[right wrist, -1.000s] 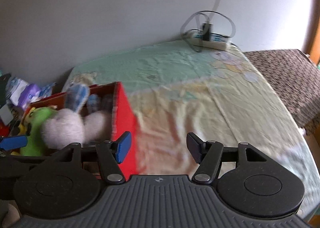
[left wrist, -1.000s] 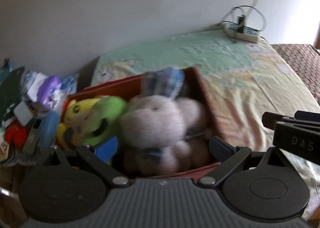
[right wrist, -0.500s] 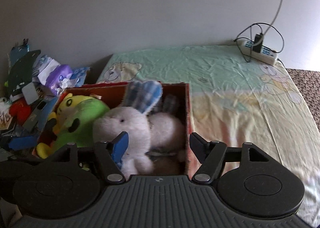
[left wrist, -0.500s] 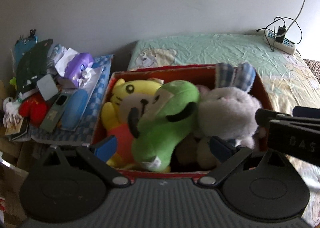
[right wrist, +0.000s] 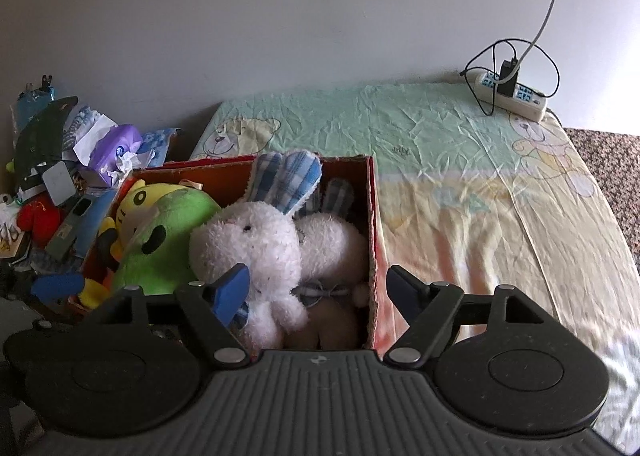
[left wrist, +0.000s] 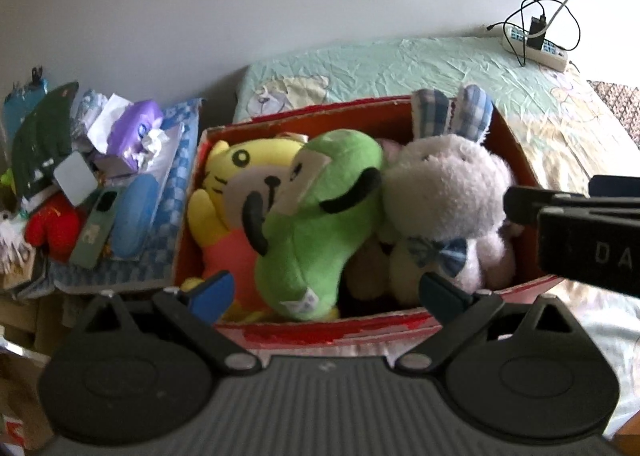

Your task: Organize objects

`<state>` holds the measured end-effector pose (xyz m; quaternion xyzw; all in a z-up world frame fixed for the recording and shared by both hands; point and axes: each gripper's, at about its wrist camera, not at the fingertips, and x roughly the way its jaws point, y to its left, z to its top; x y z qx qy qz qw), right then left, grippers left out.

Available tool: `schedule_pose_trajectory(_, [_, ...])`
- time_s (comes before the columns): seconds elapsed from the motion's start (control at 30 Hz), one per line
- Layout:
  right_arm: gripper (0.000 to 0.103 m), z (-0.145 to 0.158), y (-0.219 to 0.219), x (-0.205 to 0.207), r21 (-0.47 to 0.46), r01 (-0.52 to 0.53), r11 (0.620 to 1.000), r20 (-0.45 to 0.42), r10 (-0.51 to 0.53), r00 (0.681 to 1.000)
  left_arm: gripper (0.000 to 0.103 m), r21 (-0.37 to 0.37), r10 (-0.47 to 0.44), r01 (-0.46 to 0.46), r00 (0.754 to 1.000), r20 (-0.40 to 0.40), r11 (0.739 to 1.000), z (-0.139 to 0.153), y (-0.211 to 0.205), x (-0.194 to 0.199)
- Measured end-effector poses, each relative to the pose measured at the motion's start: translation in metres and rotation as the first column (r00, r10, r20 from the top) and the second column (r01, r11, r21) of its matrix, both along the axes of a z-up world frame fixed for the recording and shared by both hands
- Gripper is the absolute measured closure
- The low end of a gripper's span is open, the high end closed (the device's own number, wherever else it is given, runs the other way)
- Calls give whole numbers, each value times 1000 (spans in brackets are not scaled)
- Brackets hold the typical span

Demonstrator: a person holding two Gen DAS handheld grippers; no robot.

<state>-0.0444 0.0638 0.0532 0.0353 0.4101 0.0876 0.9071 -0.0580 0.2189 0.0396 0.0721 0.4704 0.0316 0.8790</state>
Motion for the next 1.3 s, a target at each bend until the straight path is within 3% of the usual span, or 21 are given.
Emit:
schedule_pose_trajectory(0.43, [24,-2,18,-8,-6,-30,1000,-14,30,999,4,125,-135,134,991,-1,983,4,21,4])
schedule_pose_trajectory(0.9, [24,-1,24,-10,-31,-51,998,-25,50,998,4,138,-194,194,981,-16,971,-3,20,-3])
schedule_pose_trajectory(1.3, [24,-3,28,-4,-11,-56,998,-38,55,998,4,144,-179,177,984,0,974,0,25,1])
